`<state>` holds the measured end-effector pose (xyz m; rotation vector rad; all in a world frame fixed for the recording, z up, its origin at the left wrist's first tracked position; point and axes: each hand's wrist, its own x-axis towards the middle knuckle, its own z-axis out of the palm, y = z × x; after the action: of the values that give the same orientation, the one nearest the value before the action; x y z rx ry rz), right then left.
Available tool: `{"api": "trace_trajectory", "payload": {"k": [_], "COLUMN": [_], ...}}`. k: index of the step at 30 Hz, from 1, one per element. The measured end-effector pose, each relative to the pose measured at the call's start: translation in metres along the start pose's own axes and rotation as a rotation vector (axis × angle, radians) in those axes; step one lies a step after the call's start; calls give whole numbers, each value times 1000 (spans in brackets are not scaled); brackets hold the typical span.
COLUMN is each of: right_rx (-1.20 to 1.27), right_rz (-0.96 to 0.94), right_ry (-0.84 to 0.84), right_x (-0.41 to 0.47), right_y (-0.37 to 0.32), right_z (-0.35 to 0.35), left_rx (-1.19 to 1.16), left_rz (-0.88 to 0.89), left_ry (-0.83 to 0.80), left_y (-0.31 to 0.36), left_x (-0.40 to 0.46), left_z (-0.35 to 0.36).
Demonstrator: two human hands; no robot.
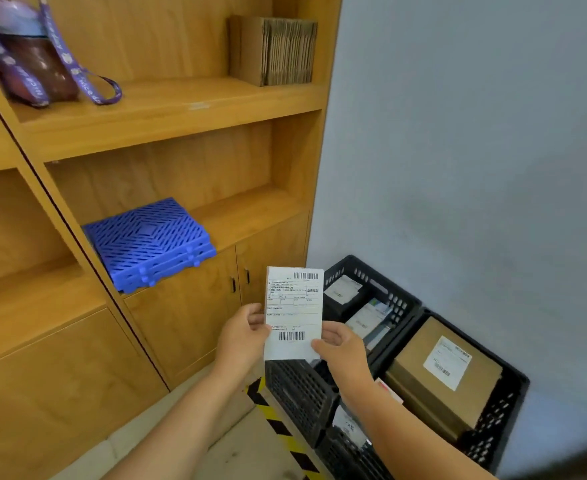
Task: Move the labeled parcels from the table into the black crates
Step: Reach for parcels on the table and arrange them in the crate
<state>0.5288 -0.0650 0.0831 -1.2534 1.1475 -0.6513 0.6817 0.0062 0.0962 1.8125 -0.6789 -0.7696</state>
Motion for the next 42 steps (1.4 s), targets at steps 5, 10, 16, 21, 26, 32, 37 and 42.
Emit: {"api": "trace_trajectory", "payload": {"k": [5, 10, 16, 21, 26, 32, 37, 42], "right_rx": [4, -76, -133, -178, -495, -648, -685, -693], "right_rz": [85, 143, 164, 223, 351, 520, 615, 677], "right_ry": [43, 112, 210, 273, 350, 404, 464, 507], "right_x": [87, 152, 198, 234, 265, 299, 316, 324], "right_y": [-9, -12, -16, -13, -17, -12, 6, 36], "right_z": [18, 27, 32, 32, 41, 64, 82, 86], "left_rx": [65, 89, 120, 175, 247, 317, 360, 373], "left_rz": [-65, -108, -131, -113, -112, -99, -141, -185], "left_ry": [-50, -95, -154, -274, -446, -568, -646, -707], "left_y": [7, 9, 12, 14, 10, 2, -16, -44], "left_x": [94, 162, 220, 269, 315, 356, 375, 376], "left_z": [15, 32, 60, 91, 116, 126, 131, 141]}}
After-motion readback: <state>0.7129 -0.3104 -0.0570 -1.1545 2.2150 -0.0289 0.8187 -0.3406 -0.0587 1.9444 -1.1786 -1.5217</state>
